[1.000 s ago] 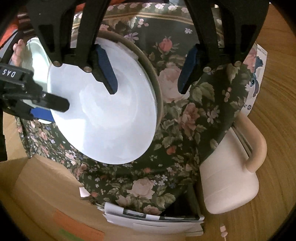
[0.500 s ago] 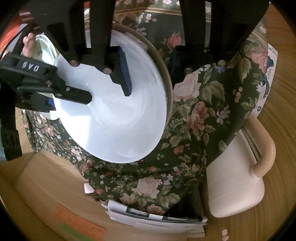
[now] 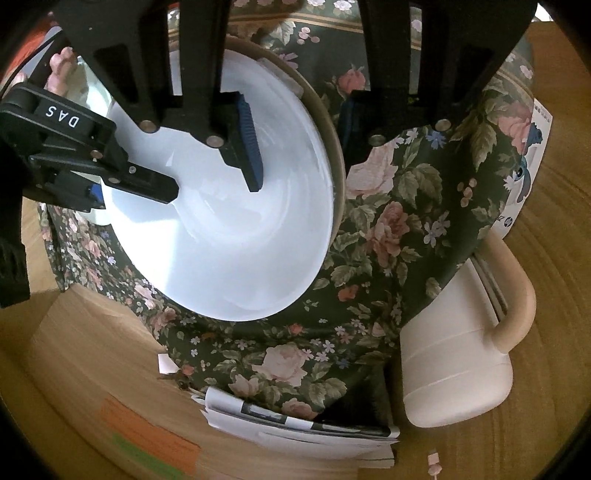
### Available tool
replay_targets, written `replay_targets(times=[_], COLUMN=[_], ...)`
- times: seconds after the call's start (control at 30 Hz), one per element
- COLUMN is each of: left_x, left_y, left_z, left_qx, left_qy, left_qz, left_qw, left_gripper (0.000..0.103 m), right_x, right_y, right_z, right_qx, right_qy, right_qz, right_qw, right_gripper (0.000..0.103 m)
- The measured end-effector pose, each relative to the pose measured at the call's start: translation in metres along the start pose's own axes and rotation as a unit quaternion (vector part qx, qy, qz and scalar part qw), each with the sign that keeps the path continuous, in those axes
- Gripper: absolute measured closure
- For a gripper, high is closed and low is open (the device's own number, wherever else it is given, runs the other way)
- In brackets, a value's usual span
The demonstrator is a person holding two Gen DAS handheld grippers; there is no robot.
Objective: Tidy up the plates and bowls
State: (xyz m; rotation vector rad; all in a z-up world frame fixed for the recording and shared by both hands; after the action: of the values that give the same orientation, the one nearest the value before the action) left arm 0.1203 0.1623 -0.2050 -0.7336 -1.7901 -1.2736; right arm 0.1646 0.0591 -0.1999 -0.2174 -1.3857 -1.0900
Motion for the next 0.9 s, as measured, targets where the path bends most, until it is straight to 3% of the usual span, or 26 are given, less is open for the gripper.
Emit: replay_targets(times=[0.33, 0.9], left_x=[0.013, 0.033], left_y=[0.006, 0.011], left_z=[-0.009, -0.059], left_qx=[0.0, -0.029], left_qy=[-0.005, -0.025], left_qz=[-0.018, -0.044], left_qw=[0.9998, 0.9983], left_gripper=[0.066, 0.066], right_x=[0.023, 0.074], right_y=[0.002, -0.009], right_z=[-0.003, -0.026], right_qx=[-0.012, -0.04], right_qy=[-0.001, -0.014], right_qz=[-0.029, -0.075], right_qw=[1.0, 0.996], right_gripper=[0.073, 0.073])
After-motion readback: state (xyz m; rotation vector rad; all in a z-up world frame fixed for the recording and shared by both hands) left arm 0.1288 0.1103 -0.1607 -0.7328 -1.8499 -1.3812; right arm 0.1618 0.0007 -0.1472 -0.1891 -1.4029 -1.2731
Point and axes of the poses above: each gripper's, at about its wrist camera, not at the fingertips, and x roughly against the way its jaws point, z to its left, y to its top, the point moved 8 cm from there along -x, roughly the way its jaws point, and after that the axes turned 7 degrees about z, right-handed, at the moved point
